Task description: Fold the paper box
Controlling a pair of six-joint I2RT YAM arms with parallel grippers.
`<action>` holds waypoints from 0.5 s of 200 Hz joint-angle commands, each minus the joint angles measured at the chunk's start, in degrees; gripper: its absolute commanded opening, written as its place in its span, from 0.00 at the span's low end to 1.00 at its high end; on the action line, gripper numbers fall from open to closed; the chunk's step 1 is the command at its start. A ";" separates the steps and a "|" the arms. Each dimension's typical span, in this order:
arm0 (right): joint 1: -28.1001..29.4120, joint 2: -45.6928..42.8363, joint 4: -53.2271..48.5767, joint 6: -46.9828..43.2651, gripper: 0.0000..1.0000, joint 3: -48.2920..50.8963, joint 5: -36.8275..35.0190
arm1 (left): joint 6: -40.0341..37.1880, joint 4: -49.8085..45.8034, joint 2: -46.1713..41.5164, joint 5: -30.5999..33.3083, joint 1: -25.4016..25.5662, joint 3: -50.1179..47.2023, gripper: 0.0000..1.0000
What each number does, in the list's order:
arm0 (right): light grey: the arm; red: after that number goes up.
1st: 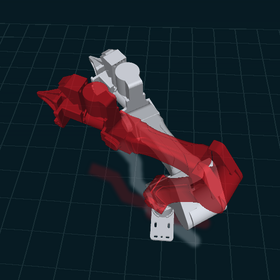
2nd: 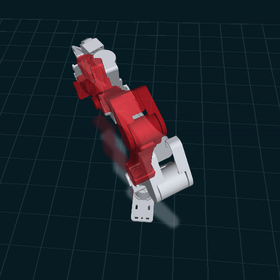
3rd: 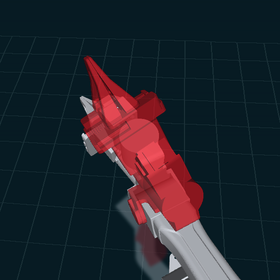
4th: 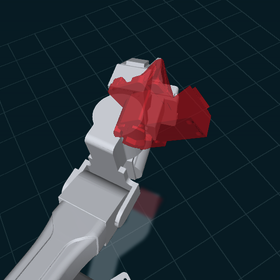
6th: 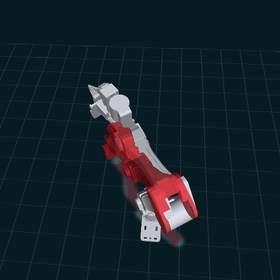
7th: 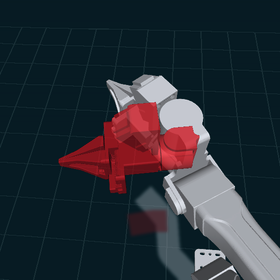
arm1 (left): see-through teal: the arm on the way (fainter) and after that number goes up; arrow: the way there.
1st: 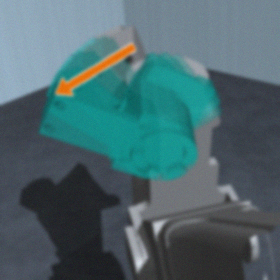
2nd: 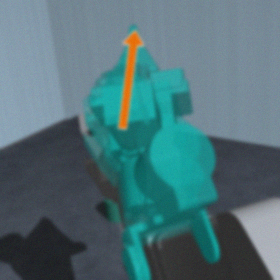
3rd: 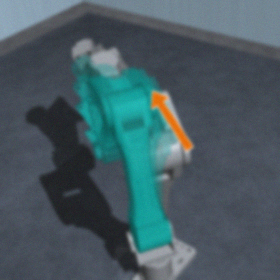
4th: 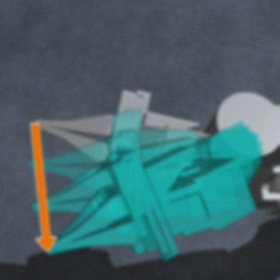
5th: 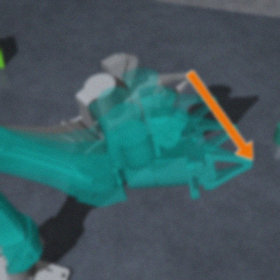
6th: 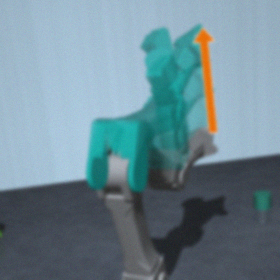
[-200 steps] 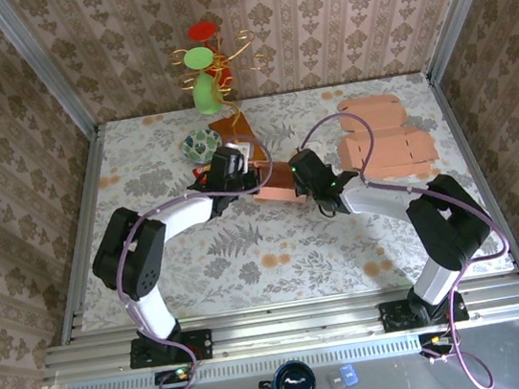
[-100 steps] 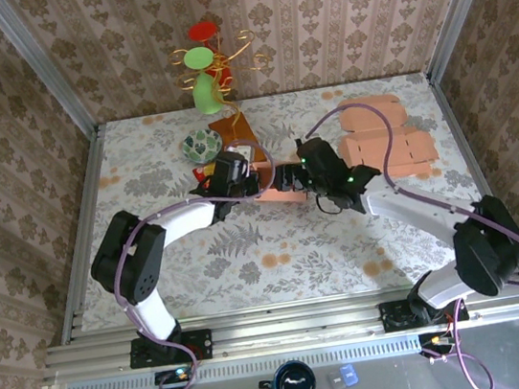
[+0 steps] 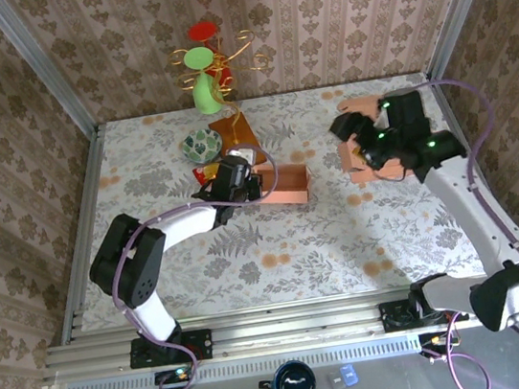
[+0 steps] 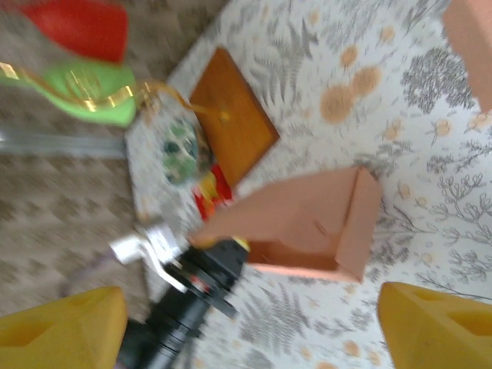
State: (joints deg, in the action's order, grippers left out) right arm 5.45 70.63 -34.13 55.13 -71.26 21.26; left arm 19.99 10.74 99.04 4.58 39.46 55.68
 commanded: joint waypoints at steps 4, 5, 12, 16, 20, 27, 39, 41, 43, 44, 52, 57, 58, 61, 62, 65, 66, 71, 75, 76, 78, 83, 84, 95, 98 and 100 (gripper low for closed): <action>-5.38 6.99 -5.39 6.78 0.76 -0.77 11.80 | 1.00 -1.33 -1.66 0.94 0.76 -1.98 0.00; -5.46 7.29 -5.54 6.80 0.75 -0.83 11.93 | 1.01 -1.34 -1.66 0.95 0.73 -1.98 0.00; -5.79 9.63 -6.12 7.19 0.72 -1.88 13.02 | 0.98 -1.20 -1.72 0.97 0.87 -2.28 0.00; -5.92 11.58 -6.28 7.33 0.70 -2.49 13.58 | 1.00 -1.13 -1.79 1.05 0.93 -2.29 0.00; -5.94 12.98 -6.84 7.35 0.69 -3.20 13.90 | 1.02 -1.01 -1.77 1.12 0.99 -2.38 0.00; -5.89 15.15 -8.06 7.38 0.67 -4.47 14.29 | 1.00 -1.01 -1.92 1.29 1.09 -2.58 0.00; -5.72 18.74 -8.44 7.81 0.65 -5.77 15.44 | 0.91 -0.85 -2.05 1.49 1.32 -2.83 0.00; -5.67 19.23 -8.31 7.91 0.63 -5.80 15.69 | 0.93 -0.82 -2.02 1.49 1.32 -2.87 0.00; -5.64 19.69 -8.03 8.07 0.62 -5.77 15.86 | 0.88 -0.77 -2.08 1.53 1.38 -2.95 0.00; -5.59 19.92 -7.87 8.11 0.62 -5.84 15.94 | 0.91 -0.75 -2.05 1.55 1.44 -2.95 0.00; -5.29 21.72 -7.34 8.73 0.60 -6.21 16.35 | 1.02 -0.74 -2.03 1.58 1.44 -3.14 0.00; -4.93 22.71 -6.74 9.06 0.60 -6.34 16.78 | 1.10 -0.81 -1.97 1.54 1.47 -3.22 0.00; -4.84 22.93 -6.43 9.13 0.60 -6.38 16.83 | 1.19 -0.81 -1.99 1.51 1.48 -3.22 0.00; -4.59 23.48 -5.95 9.37 0.60 -6.48 17.11 | 1.25 -0.89 -1.93 1.49 1.48 -3.29 0.00; -4.45 23.62 -5.69 9.37 0.60 -6.54 17.22 | 1.26 -0.94 -1.93 1.53 1.49 -3.29 0.00; -4.08 24.22 -5.16 9.46 0.60 -6.72 17.46 | 1.32 -0.90 -1.93 1.54 1.57 -3.33 0.00; -3.97 24.43 -5.03 9.47 0.60 -6.75 17.48 | 1.30 -0.90 -1.88 1.51 1.58 -3.36 0.00; -3.37 25.42 -4.73 9.57 0.60 -7.29 17.85 | 1.36 -0.86 -1.91 1.50 1.52 -3.47 0.00; -2.88 26.24 -4.61 9.49 0.60 -7.73 18.12 | 1.32 -0.90 -1.97 1.63 1.55 -3.47 0.00; -2.76 26.45 -4.62 9.52 0.60 -7.78 18.21 | 1.34 -0.90 -1.99 1.60 1.61 -3.47 0.00; -2.45 26.87 -4.52 9.50 0.60 -8.00 18.30 | 1.34 -0.90 -1.99 1.60 1.65 -3.52 0.00; -1.82 27.84 -4.13 9.58 0.60 -8.43 18.90 | 1.37 -0.91 -2.01 1.59 1.58 -3.58 0.00; -1.66 28.00 -4.03 9.61 0.60 -8.44 19.04 | 1.37 -0.90 -2.01 1.62 1.58 -3.57 0.00; -0.26 30.00 -2.93 9.99 0.60 -8.90 20.34 | 1.13 -1.14 -2.05 1.79 1.78 -3.55 0.00; 0.06 30.55 -2.54 10.11 0.60 -8.98 20.66 | 1.13 -1.16 -2.16 1.82 1.78 -3.49 0.00; 0.39 30.91 -2.39 10.20 0.60 -9.11 20.89 | 1.18 -1.18 -2.18 1.92 1.83 -3.54 0.00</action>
State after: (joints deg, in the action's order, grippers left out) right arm 2.90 98.48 -38.35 63.53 -77.47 36.58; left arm 20.14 12.03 97.76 5.89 40.60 53.47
